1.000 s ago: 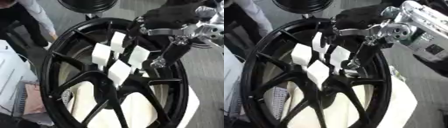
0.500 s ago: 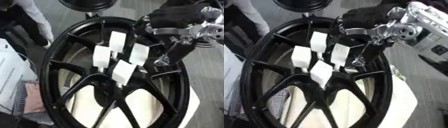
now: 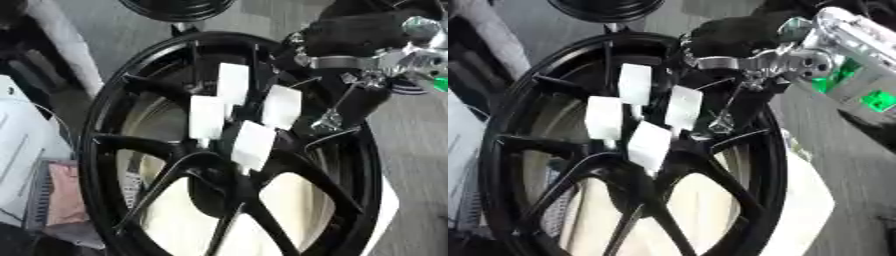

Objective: Pull the pin out of the wheel hub.

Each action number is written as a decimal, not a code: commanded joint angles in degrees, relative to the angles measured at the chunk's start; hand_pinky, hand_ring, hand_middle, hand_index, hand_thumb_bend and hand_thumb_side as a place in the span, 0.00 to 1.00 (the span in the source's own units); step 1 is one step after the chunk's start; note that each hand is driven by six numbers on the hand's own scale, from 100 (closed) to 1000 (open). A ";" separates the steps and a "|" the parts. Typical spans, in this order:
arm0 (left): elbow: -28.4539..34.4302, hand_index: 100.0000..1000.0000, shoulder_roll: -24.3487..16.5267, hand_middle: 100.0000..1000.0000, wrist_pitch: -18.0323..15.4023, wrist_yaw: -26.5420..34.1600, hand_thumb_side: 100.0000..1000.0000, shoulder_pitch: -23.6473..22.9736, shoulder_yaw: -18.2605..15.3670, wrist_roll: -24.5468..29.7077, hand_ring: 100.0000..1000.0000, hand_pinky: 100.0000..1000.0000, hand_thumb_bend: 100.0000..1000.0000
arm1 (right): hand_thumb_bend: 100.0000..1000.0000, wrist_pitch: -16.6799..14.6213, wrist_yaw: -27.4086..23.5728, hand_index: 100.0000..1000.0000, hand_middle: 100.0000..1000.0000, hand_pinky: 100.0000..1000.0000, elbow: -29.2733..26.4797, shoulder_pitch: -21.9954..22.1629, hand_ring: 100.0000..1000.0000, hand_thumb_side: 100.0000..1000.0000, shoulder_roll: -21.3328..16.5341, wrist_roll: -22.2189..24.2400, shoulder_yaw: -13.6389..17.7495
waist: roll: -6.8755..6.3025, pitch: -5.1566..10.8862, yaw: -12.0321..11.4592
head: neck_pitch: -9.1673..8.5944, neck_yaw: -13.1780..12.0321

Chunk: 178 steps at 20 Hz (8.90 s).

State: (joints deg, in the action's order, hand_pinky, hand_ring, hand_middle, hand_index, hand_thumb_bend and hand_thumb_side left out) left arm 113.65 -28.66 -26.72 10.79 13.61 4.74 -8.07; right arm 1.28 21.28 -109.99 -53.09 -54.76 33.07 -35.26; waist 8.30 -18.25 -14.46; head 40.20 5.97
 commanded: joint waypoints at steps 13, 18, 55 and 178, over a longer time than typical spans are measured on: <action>0.95 0.78 -0.64 0.58 0.46 0.26 0.69 0.48 -0.40 -0.28 0.58 0.74 0.00 | 0.41 1.22 -0.54 0.76 0.64 0.82 0.83 -0.60 0.71 0.07 -0.91 -1.21 0.90 | -0.27 1.00 0.45 | -1.04 -0.24; 0.95 0.78 -0.65 0.58 0.53 0.34 0.69 0.40 -0.45 -0.33 0.58 0.74 0.00 | 0.49 2.44 -0.50 0.76 0.65 0.81 0.87 -0.59 0.71 0.21 -0.76 -1.57 1.02 | -0.26 1.07 0.56 | -0.89 -0.38; 0.95 0.78 -0.31 0.58 1.07 0.13 0.69 0.09 -0.54 -0.47 0.58 0.75 0.00 | 0.44 18.56 2.76 0.74 0.61 0.79 -2.00 -0.21 0.69 0.14 -0.75 -3.11 1.46 | 0.28 1.23 0.77 | -1.02 -0.74; 0.95 0.78 1.20 0.58 0.87 -2.63 0.70 -2.37 -2.94 -3.91 0.58 0.76 0.00 | 0.01 45.61 8.10 0.56 0.41 0.74 14.21 27.62 0.57 0.00 -11.64 -30.69 39.36 | -1.33 0.68 5.54 | -1.83 -5.52</action>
State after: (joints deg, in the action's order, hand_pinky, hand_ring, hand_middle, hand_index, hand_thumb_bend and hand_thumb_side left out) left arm 113.64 -27.07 -25.77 8.46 11.08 2.55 -11.65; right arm 45.90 28.53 -97.22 -25.13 -63.56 3.56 1.37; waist 7.33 -18.43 -9.03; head 39.10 0.70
